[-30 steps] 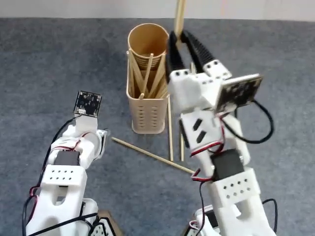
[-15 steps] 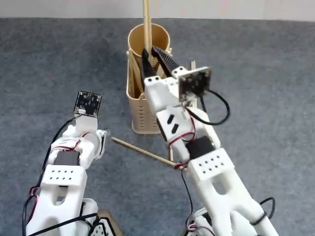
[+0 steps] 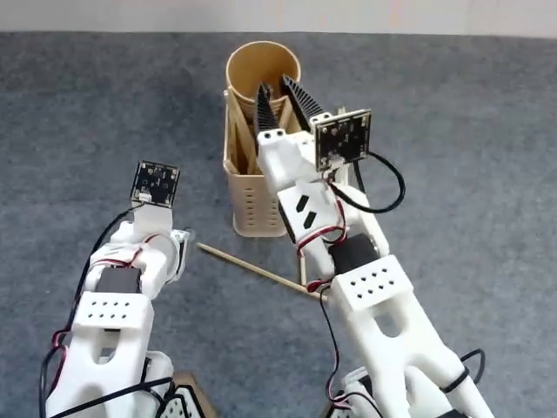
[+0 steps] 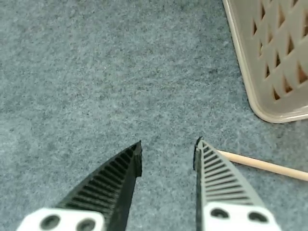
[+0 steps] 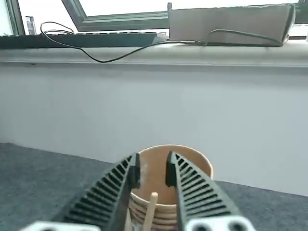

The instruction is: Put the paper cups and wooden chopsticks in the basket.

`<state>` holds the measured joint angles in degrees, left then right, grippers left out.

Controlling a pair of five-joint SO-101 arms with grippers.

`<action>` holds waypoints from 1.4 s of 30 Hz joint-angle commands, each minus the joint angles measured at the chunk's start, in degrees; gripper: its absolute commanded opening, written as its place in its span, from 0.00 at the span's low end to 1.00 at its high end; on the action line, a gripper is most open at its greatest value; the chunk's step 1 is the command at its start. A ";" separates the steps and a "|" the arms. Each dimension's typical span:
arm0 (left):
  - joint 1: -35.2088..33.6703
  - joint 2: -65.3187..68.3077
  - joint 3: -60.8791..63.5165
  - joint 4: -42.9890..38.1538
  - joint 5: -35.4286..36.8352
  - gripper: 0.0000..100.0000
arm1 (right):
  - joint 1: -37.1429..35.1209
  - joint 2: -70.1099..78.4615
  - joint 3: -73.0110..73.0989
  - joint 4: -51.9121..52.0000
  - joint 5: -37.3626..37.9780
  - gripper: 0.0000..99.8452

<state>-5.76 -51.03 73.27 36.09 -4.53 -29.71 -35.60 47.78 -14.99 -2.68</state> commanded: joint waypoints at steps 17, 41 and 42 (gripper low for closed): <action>0.48 -1.01 -0.22 -0.88 0.00 0.20 | 19.56 17.10 -48.84 85.32 9.41 0.06; 0.48 -1.01 -0.22 -0.88 0.00 0.20 | 20.53 60.88 -40.31 56.75 11.87 0.19; 0.48 -1.01 -0.22 -0.88 0.00 0.20 | 20.88 61.23 -40.31 56.84 11.96 0.17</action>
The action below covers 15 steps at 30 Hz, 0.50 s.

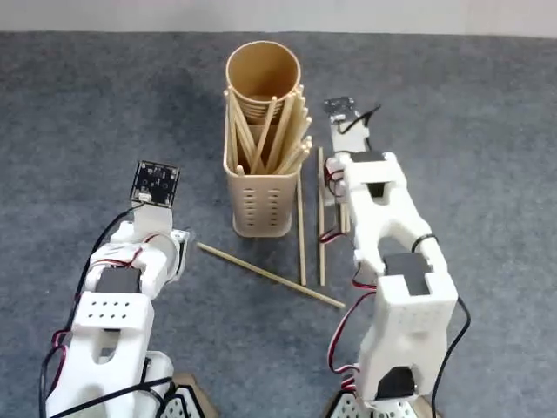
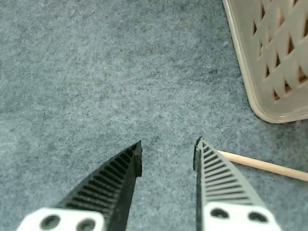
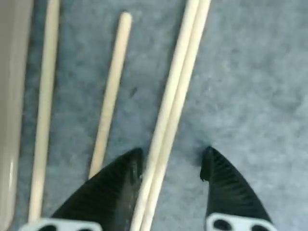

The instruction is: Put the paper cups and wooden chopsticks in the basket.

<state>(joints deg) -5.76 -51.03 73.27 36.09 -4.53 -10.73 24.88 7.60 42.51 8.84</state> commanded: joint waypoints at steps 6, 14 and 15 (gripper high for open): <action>0.48 -1.01 -0.22 -0.88 0.00 0.20 | 2.42 0.92 0.04 -0.31 0.09 0.00; 0.48 -1.01 -0.22 -0.88 0.00 0.20 | 7.16 -18.24 -3.38 3.47 -12.40 0.00; 0.48 -1.01 -0.22 -0.88 0.00 0.20 | 7.78 -22.99 -3.38 3.38 -13.63 0.00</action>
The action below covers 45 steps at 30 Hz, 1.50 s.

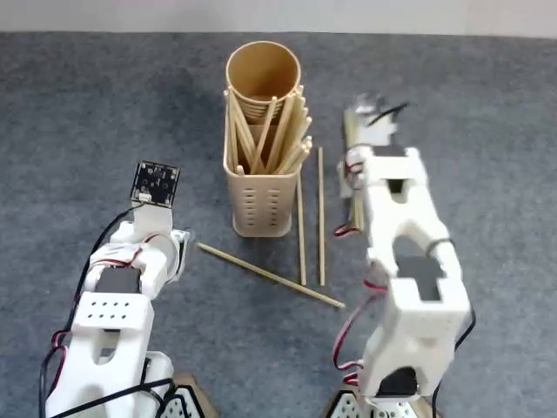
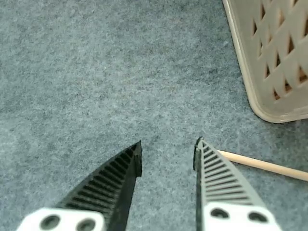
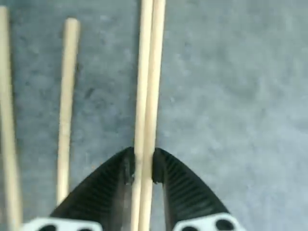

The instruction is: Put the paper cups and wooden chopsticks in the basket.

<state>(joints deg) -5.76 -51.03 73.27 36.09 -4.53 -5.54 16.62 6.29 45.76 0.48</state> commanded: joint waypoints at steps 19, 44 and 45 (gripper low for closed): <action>0.48 -1.01 -0.22 -0.88 0.00 0.20 | -19.03 -61.76 27.91 -44.53 -15.03 0.00; 0.48 -1.01 -0.22 -0.88 0.00 0.20 | -21.49 -50.95 29.23 -38.11 -2.20 0.16; 0.48 -1.01 -0.22 -0.88 0.00 0.20 | -21.41 -51.12 28.18 -37.67 -2.20 0.16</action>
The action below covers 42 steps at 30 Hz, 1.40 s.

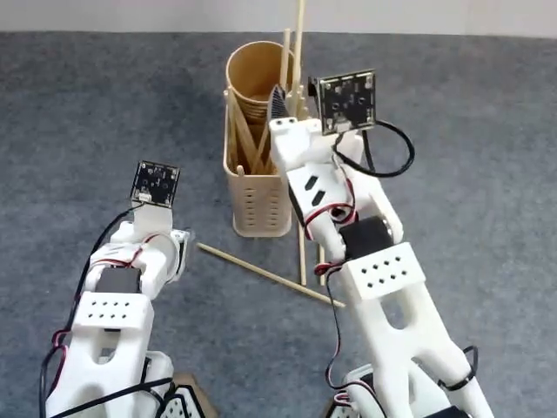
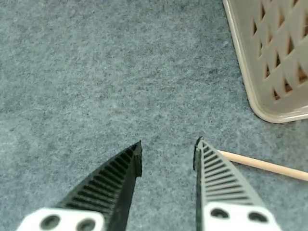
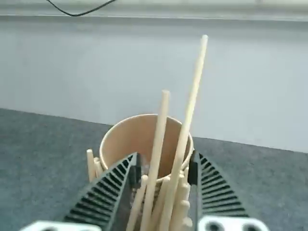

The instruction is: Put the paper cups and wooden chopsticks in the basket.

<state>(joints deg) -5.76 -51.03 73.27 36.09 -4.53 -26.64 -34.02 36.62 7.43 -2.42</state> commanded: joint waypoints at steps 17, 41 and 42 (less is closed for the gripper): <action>0.48 -1.01 -0.22 -0.88 0.00 0.20 | 9.98 -0.75 -11.56 5.76 0.70 0.16; -5.14 34.33 -77.76 30.33 -4.40 0.20 | 22.81 -8.75 -29.67 59.65 5.80 0.06; -3.91 39.34 -84.70 32.09 -4.40 0.20 | 22.81 -11.91 -23.78 58.95 5.80 0.05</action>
<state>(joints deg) -14.02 -29.23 19.21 60.44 -8.66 -4.66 -36.84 1.27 64.13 2.33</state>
